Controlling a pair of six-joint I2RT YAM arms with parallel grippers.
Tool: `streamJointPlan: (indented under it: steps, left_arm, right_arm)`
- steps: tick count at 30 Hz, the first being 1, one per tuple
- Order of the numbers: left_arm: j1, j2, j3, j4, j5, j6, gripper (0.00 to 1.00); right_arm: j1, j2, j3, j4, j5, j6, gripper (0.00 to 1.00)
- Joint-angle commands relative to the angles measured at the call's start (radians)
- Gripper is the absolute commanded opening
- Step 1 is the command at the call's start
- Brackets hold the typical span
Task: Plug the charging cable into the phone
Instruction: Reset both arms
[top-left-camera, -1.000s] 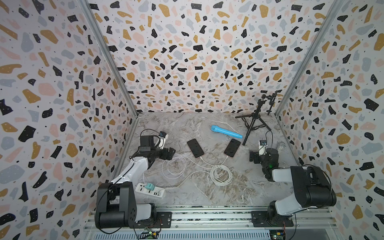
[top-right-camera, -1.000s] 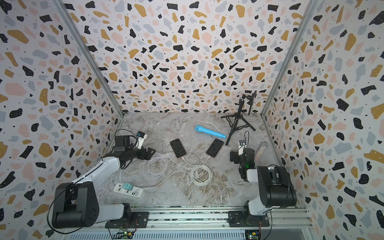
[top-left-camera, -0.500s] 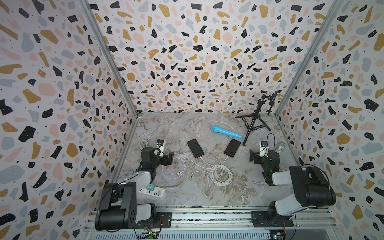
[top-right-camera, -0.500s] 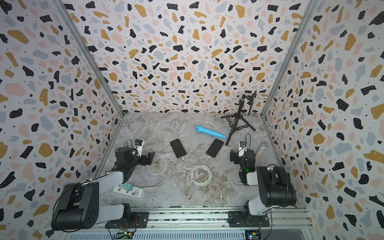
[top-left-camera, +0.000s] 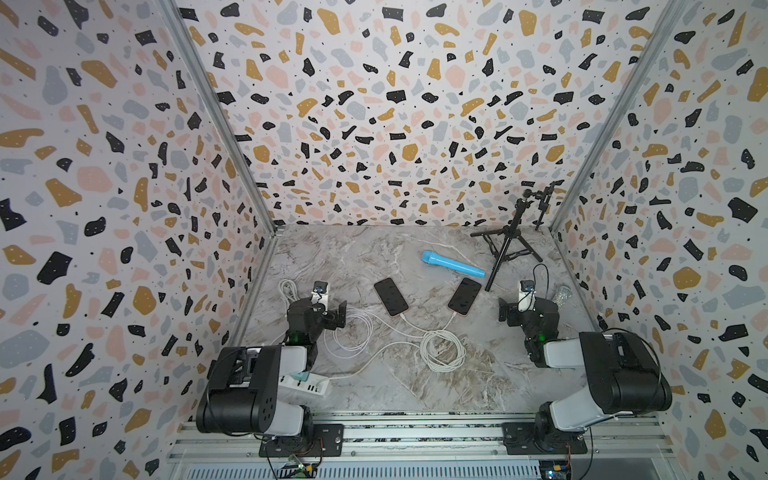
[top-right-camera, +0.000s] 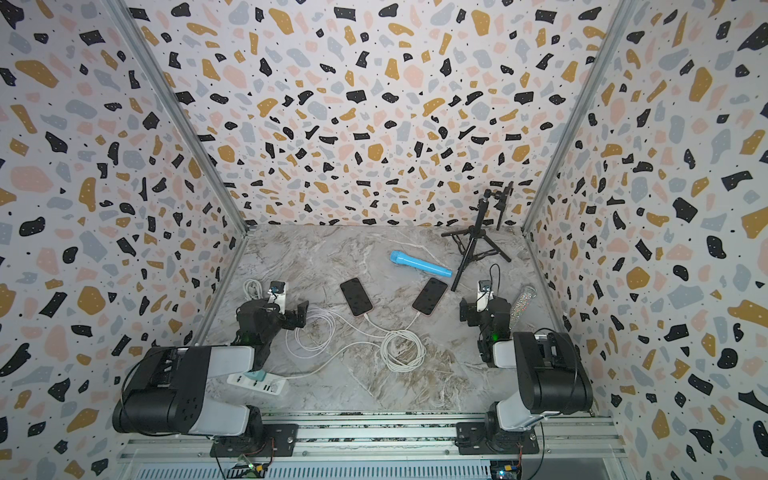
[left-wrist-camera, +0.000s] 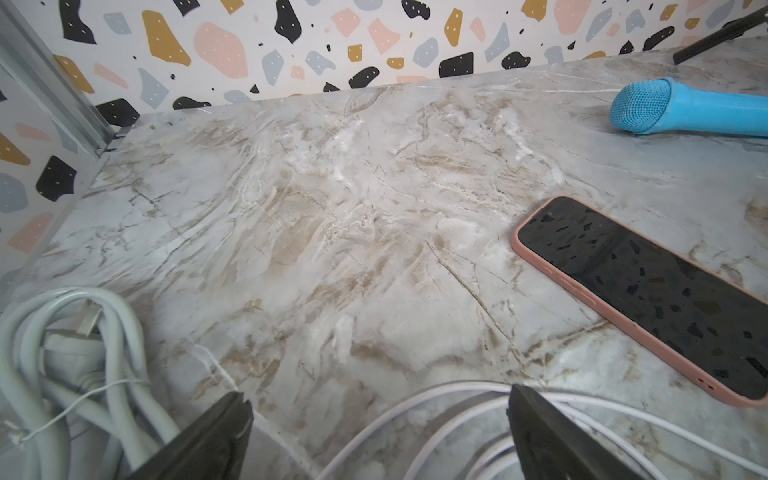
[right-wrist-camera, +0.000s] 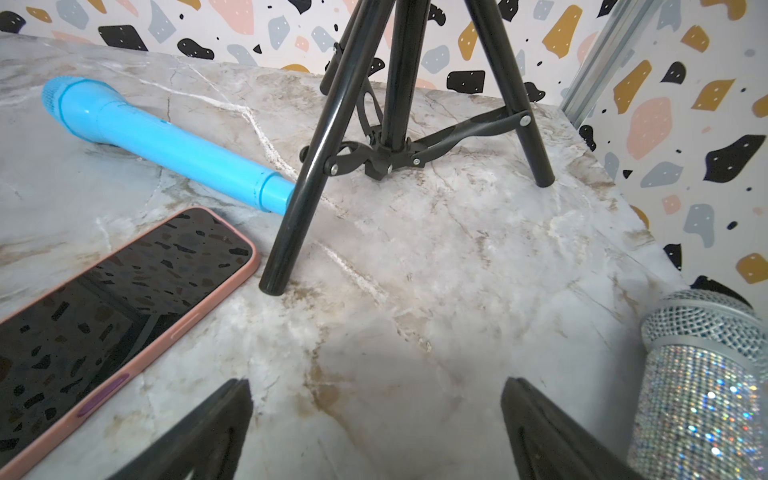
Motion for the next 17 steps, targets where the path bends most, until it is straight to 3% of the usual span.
streamJointPlan:
  steps: [1,17]
  left_arm:
    - [0.000,-0.014,0.020,0.037,-0.021,-0.013,1.00]
    - [-0.001,-0.010,0.019,0.044,-0.020,-0.012,1.00]
  right_arm:
    - [0.003,-0.011,0.029,-0.044,0.031,0.016,1.00]
    - [0.004,-0.011,0.030,-0.046,0.030,0.015,1.00]
